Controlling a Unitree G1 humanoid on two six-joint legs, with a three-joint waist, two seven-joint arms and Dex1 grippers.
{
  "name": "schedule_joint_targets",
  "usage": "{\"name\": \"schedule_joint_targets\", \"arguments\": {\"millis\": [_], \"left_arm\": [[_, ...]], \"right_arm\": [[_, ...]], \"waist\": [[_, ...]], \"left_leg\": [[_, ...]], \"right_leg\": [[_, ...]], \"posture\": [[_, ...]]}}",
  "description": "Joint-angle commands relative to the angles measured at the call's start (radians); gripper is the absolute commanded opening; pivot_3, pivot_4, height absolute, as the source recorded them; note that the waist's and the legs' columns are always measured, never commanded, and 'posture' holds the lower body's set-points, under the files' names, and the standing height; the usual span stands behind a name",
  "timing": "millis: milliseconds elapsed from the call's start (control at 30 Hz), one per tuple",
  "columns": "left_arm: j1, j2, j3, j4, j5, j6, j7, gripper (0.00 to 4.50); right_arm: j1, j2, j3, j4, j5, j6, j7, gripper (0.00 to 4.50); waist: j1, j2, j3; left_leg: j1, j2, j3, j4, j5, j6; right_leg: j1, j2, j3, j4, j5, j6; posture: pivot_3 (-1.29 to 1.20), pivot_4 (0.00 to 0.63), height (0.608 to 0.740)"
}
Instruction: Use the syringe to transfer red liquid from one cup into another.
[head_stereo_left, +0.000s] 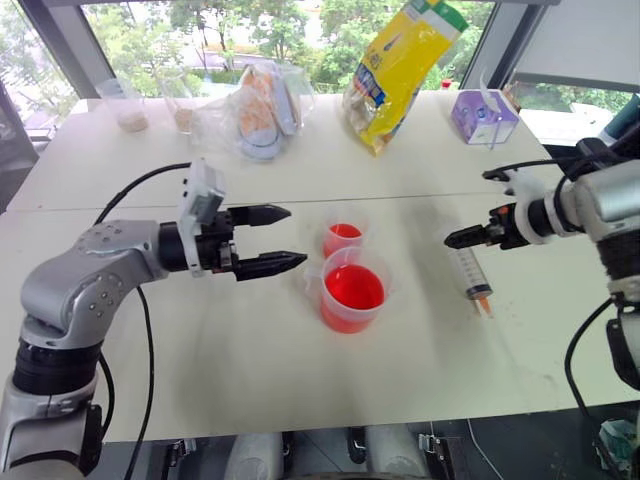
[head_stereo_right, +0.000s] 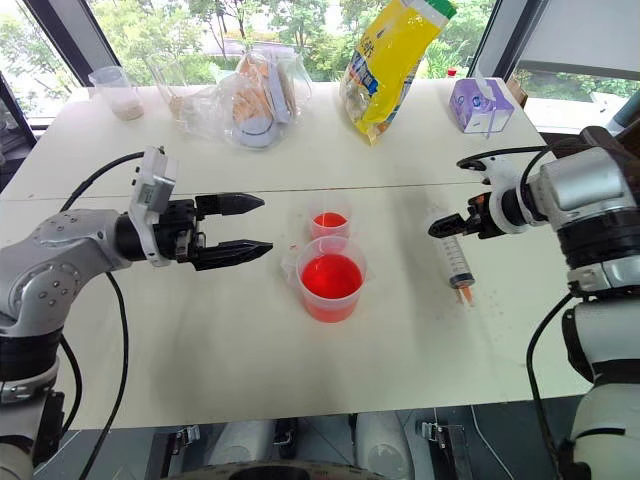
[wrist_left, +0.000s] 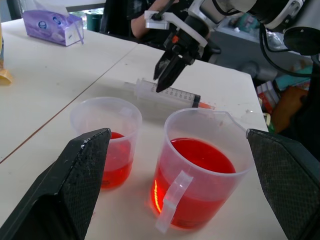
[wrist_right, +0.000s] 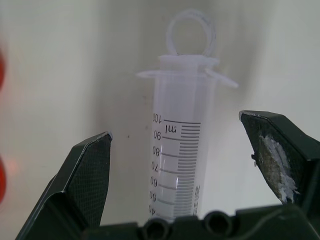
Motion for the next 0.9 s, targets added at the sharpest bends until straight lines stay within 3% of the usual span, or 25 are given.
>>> {"name": "schedule_joint_targets", "arguments": {"millis": [33,333,433,533,600,767,900], "left_arm": [[0.007,0.005,0.034,-0.044,-0.004,-0.026,0.011,4.50],[0.023,0.006,0.039,-0.063,-0.003,-0.037,0.031,4.50],[0.026,0.005,0.038,-0.064,-0.002,-0.042,0.034,4.50],[0.025,0.003,0.034,-0.060,0.001,-0.048,0.034,4.50],[0.021,0.003,0.031,-0.052,0.004,-0.052,0.031,4.50],[-0.001,0.002,0.018,-0.025,0.016,-0.065,0.016,4.50],[-0.046,0.006,0.008,0.018,0.031,-0.071,-0.011,4.50]], "right_arm": [[-0.031,0.016,0.010,0.045,-0.058,-0.048,0.034,4.45],[-0.018,0.099,0.042,0.125,-0.168,-0.132,0.081,4.45],[-0.008,0.117,0.048,0.129,-0.201,-0.149,0.096,3.68],[0.004,0.122,0.042,0.114,-0.220,-0.145,0.108,2.05],[0.013,0.118,0.034,0.092,-0.225,-0.134,0.114,1.38],[0.048,0.085,-0.029,-0.011,-0.208,-0.078,0.100,1.38],[0.057,0.043,-0.230,-0.194,-0.144,0.022,0.045,1.38]], "waist": [[-0.001,0.000,0.000],[-0.004,0.000,0.000],[-0.005,-0.001,-0.001],[-0.005,-0.001,-0.001],[-0.005,-0.001,-0.001],[-0.003,-0.001,-0.001],[-0.001,0.001,0.000]], "left_leg": [[0.000,0.000,0.000,0.000,0.000,0.000],[0.001,0.000,0.000,0.000,0.000,0.000],[0.003,0.000,0.000,0.000,0.000,-0.001],[0.003,0.000,0.000,0.000,0.001,-0.001],[0.003,0.001,-0.001,0.000,0.001,-0.001],[0.003,0.001,-0.001,0.000,0.001,-0.001],[0.002,0.001,-0.001,0.000,0.001,-0.001]], "right_leg": [[0.000,0.000,0.000,0.000,0.000,0.000],[0.001,0.000,0.000,0.001,0.000,0.000],[0.002,0.000,0.000,0.001,0.000,0.000],[0.003,0.001,0.000,0.001,0.000,0.000],[0.003,0.001,0.000,0.001,0.000,0.000],[0.002,0.001,0.000,0.001,0.000,0.000],[0.002,0.001,-0.001,0.001,0.000,0.000]], "posture": [[0.00,0.150,0.740],[0.00,0.150,0.740],[0.00,0.150,0.740],[0.00,0.150,0.740],[0.00,0.150,0.740],[0.00,0.150,0.740],[0.00,0.150,0.740]]}}
